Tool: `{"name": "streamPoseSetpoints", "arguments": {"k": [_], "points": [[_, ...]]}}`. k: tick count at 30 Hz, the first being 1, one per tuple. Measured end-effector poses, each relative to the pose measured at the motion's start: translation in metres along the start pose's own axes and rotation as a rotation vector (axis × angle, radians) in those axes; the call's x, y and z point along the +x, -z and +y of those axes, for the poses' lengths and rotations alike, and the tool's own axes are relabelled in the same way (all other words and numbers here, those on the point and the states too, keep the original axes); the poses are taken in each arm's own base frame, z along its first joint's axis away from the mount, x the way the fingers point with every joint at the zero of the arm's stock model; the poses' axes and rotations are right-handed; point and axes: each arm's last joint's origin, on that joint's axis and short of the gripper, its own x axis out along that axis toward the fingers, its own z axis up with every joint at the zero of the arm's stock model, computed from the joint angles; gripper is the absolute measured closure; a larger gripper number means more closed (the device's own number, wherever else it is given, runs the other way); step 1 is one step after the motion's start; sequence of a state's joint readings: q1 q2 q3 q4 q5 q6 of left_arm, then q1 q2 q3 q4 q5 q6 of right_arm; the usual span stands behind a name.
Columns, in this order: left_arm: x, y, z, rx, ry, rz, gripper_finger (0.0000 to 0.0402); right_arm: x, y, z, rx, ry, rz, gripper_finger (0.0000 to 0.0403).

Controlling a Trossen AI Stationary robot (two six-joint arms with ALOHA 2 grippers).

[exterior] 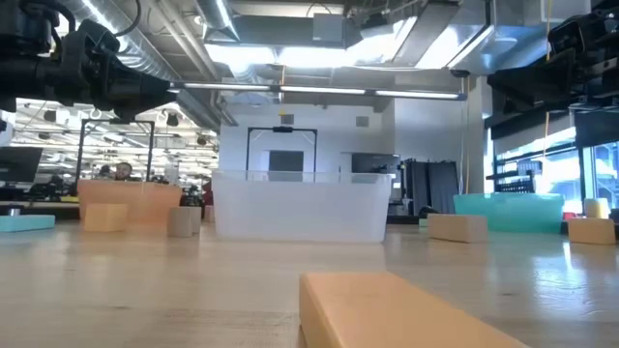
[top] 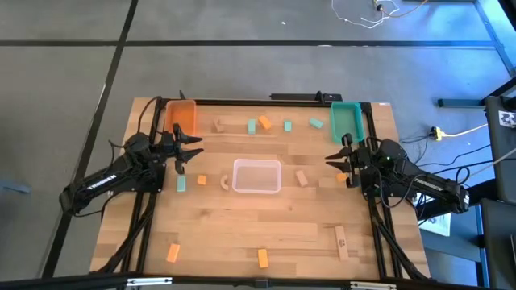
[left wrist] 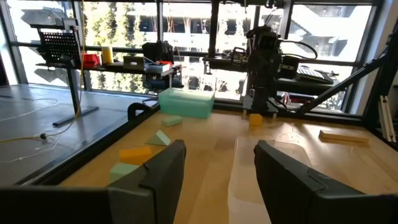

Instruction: Sort & place blocks by color

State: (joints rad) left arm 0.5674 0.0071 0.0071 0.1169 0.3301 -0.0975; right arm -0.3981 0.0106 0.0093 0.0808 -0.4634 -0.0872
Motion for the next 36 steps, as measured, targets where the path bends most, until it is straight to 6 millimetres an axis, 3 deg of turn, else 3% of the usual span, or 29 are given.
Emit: {"name": "streamPoseSetpoints", "arguments": {"k": [29, 36], "points": [[0.0, 0.0, 0.0, 0.0, 0.0, 0.0, 0.0219, 0.0, -0.001, 0.001, 0.03, -0.01, -0.004, 0.0334], [0.0, 0.0, 0.0, 0.0, 0.0, 0.0, 0.0219, -0.004, -0.017, 0.0, 0.216, 0.051, 0.039, 0.0387]]}}
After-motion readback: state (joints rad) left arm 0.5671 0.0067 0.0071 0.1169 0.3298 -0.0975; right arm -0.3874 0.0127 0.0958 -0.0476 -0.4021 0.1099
